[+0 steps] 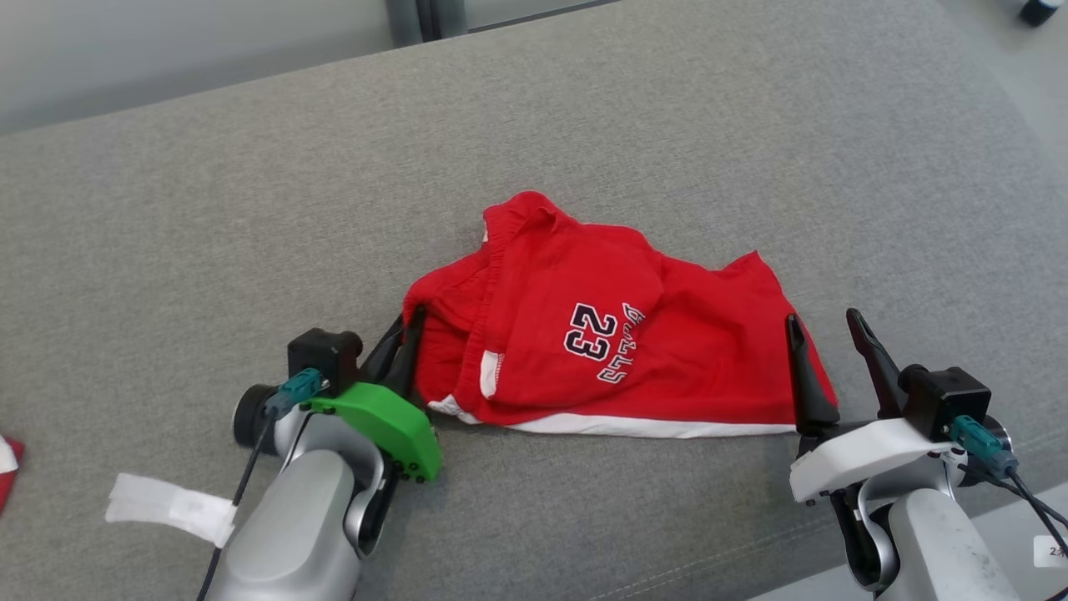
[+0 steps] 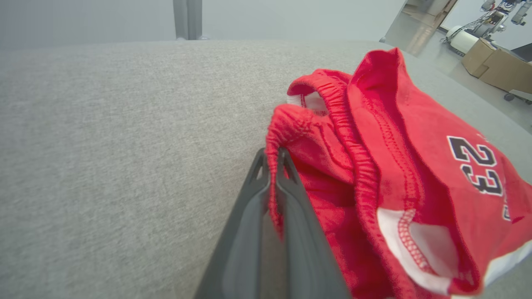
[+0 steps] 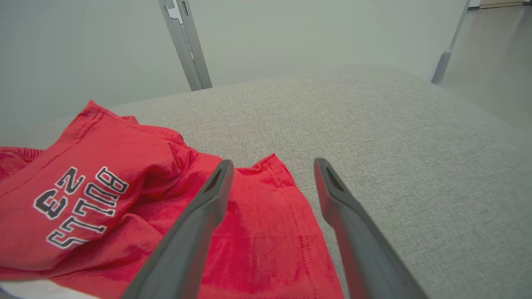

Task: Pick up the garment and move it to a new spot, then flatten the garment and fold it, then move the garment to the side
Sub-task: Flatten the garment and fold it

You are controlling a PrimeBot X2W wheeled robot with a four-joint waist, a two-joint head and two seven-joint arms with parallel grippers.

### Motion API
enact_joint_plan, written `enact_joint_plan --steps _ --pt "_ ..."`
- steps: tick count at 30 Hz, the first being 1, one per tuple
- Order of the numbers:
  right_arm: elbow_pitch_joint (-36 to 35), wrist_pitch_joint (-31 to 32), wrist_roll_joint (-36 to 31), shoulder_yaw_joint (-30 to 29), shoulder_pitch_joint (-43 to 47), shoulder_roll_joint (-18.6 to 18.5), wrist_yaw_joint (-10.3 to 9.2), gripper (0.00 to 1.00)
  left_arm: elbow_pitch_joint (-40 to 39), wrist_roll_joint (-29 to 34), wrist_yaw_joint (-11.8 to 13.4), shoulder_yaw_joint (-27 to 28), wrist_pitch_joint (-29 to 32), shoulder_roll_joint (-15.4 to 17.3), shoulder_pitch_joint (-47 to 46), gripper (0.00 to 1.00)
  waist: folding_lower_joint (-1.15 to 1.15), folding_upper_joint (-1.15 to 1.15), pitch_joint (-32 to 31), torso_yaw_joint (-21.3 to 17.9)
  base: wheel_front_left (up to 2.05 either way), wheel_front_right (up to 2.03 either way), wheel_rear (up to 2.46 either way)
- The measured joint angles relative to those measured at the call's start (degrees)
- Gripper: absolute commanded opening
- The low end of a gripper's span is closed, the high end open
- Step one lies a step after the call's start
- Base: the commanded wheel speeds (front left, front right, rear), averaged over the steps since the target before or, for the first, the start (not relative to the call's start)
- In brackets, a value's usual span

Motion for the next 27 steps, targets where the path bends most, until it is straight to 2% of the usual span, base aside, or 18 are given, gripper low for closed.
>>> enact_joint_plan --steps 7,13,14,15,21,27 --pt "0.5 0.0 0.2 0.4 0.1 0.0 0.00 1.00 1.3 2.1 3.3 9.3 0.0 2.0 4.3 0.00 0.00 0.00 -1.2 3.8 0.00 0.00 0.00" --pt "0.9 0.0 0.2 0.3 0.5 0.0 0.00 1.00 2.9 3.7 3.9 13.8 0.0 1.9 7.7 0.00 0.00 0.00 -2.4 6.7 0.00 0.00 0.00" --pt "0.9 0.0 0.2 0.3 0.5 0.0 0.00 1.00 2.9 3.9 3.9 14.3 0.0 1.6 8.1 0.42 0.00 0.00 -2.6 7.2 0.00 0.00 0.00" --pt "0.9 0.0 0.2 0.4 0.5 0.0 0.00 1.00 2.8 4.1 3.7 14.8 0.0 1.2 8.5 1.00 0.00 0.00 -2.7 7.6 0.00 0.00 0.00" --pt "0.6 0.0 0.1 2.8 0.6 -0.4 0.00 1.00 -1.1 7.1 2.9 17.2 0.0 -0.8 10.6 1.00 0.00 0.00 -3.7 10.9 0.00 0.00 0.00" --pt "1.3 0.0 0.2 9.5 -1.8 -1.3 0.00 1.00 -4.8 9.1 1.4 17.0 0.0 -2.0 12.5 1.00 0.00 0.00 -4.2 15.5 0.00 0.00 0.00"
